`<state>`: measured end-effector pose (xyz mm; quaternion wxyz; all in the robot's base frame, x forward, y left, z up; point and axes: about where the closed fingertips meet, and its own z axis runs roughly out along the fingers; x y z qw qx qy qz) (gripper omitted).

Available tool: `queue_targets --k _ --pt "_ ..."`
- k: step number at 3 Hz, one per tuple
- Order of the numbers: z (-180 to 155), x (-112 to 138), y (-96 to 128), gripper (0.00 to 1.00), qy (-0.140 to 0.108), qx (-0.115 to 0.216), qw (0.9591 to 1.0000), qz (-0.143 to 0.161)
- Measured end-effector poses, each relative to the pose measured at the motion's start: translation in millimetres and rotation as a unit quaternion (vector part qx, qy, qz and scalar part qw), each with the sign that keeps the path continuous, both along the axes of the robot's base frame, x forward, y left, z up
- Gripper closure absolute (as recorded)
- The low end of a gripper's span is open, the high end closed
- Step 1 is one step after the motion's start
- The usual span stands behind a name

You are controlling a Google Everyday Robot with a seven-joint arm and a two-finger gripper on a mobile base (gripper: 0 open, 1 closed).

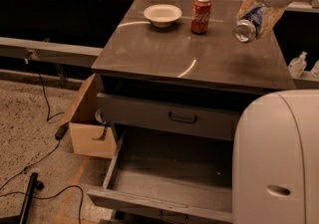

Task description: Place pepsi can into middle drawer

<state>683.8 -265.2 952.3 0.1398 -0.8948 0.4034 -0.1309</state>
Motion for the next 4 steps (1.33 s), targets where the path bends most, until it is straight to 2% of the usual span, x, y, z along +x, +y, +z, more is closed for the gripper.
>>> queue_targets --k 1,2,3,4 --pt "11.6 -10.8 6.6 1.0 -0.014 0.012 0.9998 0.01" --pt "37.2 -51.0 30.3 1.0 -0.029 0.037 0.9979 0.044" --pt "56.2 -100.7 56.5 1.0 -0.051 0.064 0.994 0.073" --pt "32.3 -140.1 78.1 1.0 -0.03 0.082 0.9912 0.099"
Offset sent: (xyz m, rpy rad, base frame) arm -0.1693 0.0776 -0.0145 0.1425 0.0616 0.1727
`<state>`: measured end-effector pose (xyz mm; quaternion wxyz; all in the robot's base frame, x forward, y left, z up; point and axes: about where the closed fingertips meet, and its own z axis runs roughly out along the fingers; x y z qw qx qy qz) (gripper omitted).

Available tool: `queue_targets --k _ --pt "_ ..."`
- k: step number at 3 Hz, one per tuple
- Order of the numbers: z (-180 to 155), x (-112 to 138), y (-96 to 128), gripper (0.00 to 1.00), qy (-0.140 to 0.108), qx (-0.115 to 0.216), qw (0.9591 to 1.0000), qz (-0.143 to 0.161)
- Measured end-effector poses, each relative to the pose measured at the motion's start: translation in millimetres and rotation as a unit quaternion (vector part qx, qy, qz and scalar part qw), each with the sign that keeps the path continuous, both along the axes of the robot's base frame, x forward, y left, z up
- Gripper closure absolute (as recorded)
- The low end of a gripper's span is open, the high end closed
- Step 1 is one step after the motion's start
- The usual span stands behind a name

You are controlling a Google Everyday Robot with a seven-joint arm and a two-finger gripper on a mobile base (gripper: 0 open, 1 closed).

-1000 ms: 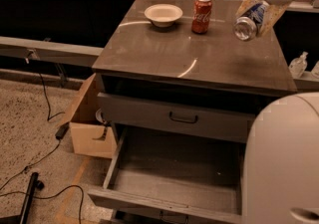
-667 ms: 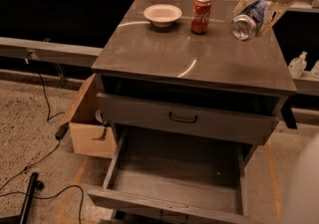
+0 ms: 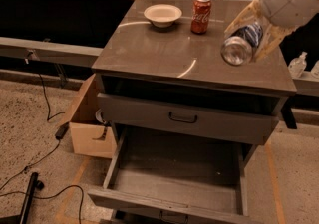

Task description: Place pepsi can into middle drawer

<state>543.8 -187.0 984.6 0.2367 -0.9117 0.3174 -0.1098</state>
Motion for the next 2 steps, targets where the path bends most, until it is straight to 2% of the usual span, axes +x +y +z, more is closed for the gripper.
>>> queue_targets --k 1,2 --pt "-30.4 -13.2 5.1 1.0 0.033 -0.004 0.9994 0.007" --pt "-24.4 -11.6 5.0 1.0 0.027 -0.002 0.9996 0.006"
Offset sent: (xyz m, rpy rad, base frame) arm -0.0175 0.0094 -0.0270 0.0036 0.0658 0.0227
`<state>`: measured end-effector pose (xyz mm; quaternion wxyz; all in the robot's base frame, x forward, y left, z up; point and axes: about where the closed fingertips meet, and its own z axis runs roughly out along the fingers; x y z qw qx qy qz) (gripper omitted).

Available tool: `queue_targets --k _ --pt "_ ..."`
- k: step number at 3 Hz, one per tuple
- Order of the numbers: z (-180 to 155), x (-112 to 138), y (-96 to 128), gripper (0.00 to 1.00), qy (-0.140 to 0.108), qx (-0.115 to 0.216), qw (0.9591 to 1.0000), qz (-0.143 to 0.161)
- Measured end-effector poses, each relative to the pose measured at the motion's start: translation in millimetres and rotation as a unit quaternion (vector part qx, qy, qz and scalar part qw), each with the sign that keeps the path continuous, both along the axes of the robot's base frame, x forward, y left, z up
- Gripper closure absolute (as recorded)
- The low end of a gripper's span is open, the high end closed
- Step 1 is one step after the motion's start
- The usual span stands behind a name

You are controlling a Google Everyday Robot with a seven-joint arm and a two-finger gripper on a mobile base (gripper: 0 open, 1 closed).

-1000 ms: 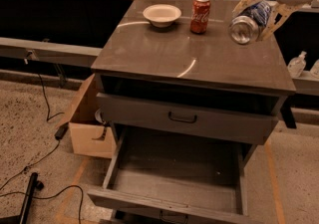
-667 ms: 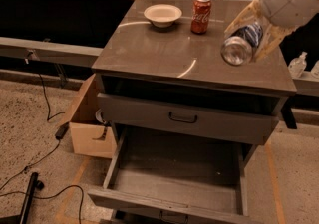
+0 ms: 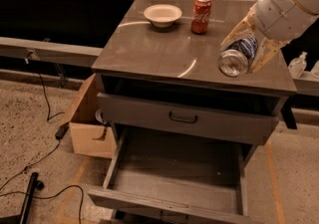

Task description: Place pepsi can into middle drawer

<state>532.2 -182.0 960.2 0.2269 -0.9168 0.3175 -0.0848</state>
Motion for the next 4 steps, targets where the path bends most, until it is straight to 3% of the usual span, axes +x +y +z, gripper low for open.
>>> queue_targets --k 1,2,3,4 --pt "-9.8 -23.1 14.1 1.0 0.013 0.018 0.9997 0.006" --pt "-35.0 -67.5 46.6 1.0 0.03 0.065 0.9971 0.026" --pt "-74.3 -96.2 76.0 1.0 0.04 0.081 0.9936 0.068" --pt "-123.8 -110.9 98.1 1.0 0.039 0.069 0.9915 0.104"
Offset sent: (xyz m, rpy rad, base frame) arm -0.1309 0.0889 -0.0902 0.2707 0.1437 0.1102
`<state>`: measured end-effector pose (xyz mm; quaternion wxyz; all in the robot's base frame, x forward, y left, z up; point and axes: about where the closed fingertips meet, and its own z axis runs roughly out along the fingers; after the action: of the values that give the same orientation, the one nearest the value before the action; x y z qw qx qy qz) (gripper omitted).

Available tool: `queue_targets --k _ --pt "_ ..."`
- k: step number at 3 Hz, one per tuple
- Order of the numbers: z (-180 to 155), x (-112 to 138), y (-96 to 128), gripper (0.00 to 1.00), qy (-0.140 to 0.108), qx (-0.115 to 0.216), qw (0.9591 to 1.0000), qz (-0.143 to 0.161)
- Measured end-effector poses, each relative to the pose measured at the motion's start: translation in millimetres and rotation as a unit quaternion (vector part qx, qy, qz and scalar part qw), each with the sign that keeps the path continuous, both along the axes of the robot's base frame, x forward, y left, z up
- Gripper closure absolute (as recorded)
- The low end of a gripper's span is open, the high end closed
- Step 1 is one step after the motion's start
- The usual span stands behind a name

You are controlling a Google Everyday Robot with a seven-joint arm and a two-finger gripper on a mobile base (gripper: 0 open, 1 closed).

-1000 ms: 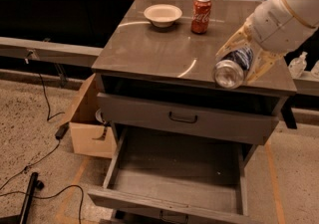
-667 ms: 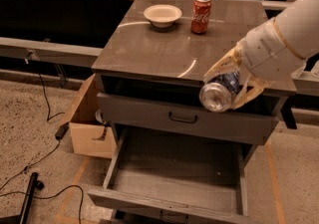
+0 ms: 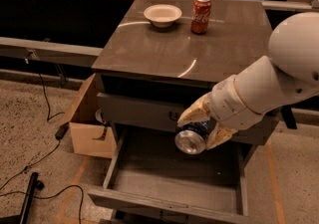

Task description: Place pepsi can into middle drawer

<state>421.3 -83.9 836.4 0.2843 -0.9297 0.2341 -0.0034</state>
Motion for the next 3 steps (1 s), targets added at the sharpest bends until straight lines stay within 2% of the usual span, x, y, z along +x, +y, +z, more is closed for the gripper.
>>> queue_targets --k 1,2,3 --pt "0.7 0.0 0.0 1.0 0.0 0.0 1.0 0.0" --pt "-42.1 2.1 -0.6 1.0 -0.026 0.004 0.9996 0.013" --pt "-99.9 12.1 -3.0 1.0 -0.05 0.002 0.9982 0.033"
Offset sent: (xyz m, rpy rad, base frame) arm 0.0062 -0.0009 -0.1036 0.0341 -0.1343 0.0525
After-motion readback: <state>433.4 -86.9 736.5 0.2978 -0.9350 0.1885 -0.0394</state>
